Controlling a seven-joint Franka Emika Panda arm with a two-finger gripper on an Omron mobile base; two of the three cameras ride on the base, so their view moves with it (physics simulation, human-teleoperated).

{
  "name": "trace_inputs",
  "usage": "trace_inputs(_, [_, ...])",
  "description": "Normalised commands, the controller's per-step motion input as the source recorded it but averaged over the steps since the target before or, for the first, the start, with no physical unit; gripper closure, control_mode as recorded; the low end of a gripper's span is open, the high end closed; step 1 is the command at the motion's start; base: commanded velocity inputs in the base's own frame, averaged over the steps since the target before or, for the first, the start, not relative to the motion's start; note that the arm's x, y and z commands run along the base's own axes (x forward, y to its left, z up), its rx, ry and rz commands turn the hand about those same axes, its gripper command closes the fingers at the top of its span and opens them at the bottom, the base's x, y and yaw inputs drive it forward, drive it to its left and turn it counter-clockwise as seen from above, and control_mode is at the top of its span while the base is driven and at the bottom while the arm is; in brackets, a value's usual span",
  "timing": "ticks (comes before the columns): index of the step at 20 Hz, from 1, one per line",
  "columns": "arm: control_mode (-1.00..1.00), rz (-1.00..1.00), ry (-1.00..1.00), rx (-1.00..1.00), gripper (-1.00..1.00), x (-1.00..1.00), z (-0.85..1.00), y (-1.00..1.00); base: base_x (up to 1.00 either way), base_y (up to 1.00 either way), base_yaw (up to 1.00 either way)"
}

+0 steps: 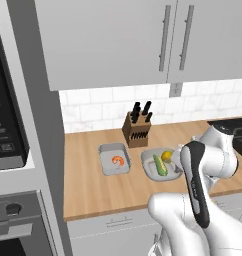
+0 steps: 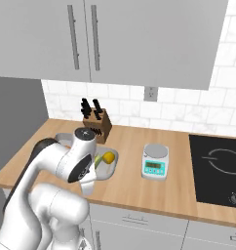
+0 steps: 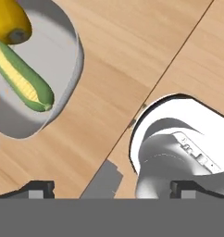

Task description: Take the meat container that has the shrimp and place it on the second highest rack of the freezer. Then take the vegetable container that has the corn and lemon and place it on the highest rack of the freezer.

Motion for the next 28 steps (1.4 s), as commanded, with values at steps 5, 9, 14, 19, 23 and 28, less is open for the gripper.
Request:
trace_inputs(5, [-1.00, -0.12, 0.11, 0.11, -1.00, 0.17, -0.04, -0.22, 0.00, 0.00, 0.00])
trace_inputs(9, [-1.00, 0.00, 0.09, 0.10, -1.00, 0.22, 0.00, -0.36, 0.00, 0.00, 0.00])
trace_inputs(14, [-1.00, 0.00, 0.06, 0.03, -1.00, 0.56, 0.00, -0.16, 0.00, 0.00, 0.00])
trace_inputs(19, [-1.00, -0.06, 0.01, 0.03, -1.00, 0.42, -0.22, 0.00, 0.00, 0.00, 0.00])
trace_inputs(23, [-1.00, -0.05, 0.00, 0.08, -1.00, 0.04, -0.43, 0.00, 0.00, 0.00, 0.00])
trace_inputs(28, [-1.00, -0.02, 0.00, 0.02, -1.00, 0.14, -0.50, 0.00, 0.00, 0.00, 0.00])
